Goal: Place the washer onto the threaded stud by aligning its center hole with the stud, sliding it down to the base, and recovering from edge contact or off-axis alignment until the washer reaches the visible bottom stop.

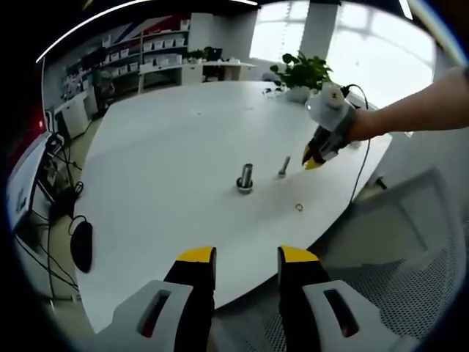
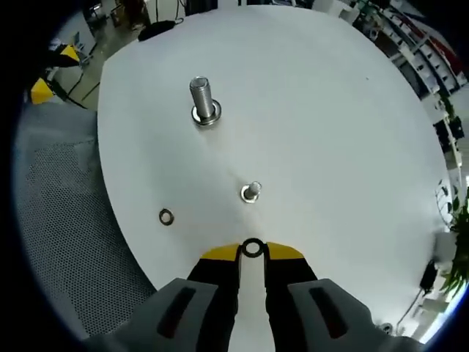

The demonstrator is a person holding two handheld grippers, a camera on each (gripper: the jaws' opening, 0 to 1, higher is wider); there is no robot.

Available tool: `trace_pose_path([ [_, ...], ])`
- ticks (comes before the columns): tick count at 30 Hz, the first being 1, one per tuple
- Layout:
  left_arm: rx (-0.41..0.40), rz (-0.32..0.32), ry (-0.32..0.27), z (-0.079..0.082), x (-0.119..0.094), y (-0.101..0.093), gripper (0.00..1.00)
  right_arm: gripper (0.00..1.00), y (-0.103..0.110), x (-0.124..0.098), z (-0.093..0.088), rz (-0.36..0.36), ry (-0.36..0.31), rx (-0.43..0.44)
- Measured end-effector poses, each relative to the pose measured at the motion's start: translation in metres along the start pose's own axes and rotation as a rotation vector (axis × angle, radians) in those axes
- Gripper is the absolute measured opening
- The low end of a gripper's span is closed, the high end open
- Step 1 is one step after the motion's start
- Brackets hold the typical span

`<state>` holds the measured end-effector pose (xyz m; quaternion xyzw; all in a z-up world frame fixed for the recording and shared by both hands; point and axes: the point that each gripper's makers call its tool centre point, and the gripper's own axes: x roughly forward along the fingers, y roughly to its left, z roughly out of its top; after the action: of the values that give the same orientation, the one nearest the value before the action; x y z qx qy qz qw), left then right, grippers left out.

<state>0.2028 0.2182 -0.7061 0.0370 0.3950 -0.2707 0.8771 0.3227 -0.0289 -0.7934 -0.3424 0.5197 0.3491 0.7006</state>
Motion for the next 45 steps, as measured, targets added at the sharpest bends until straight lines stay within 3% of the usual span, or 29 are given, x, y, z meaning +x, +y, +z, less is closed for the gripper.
trace_pose_path([
  [9,-0.004,0.007,0.0,-0.001,-0.001,0.001,0.32,0.14,0.002,-0.008,0.021,0.023,-0.059,-0.037],
  [18,-0.001,-0.002,0.003,-0.001,0.0,0.0,0.31,0.14,0.0,-0.012,0.034,-0.006,-0.104,-0.062],
  [21,0.001,-0.002,0.003,-0.001,0.0,0.0,0.31,0.14,0.003,-0.013,0.043,-0.021,-0.122,-0.13],
  [45,0.003,0.001,0.016,-0.004,0.001,0.0,0.31,0.14,0.003,0.012,0.04,0.005,-0.053,-0.162],
])
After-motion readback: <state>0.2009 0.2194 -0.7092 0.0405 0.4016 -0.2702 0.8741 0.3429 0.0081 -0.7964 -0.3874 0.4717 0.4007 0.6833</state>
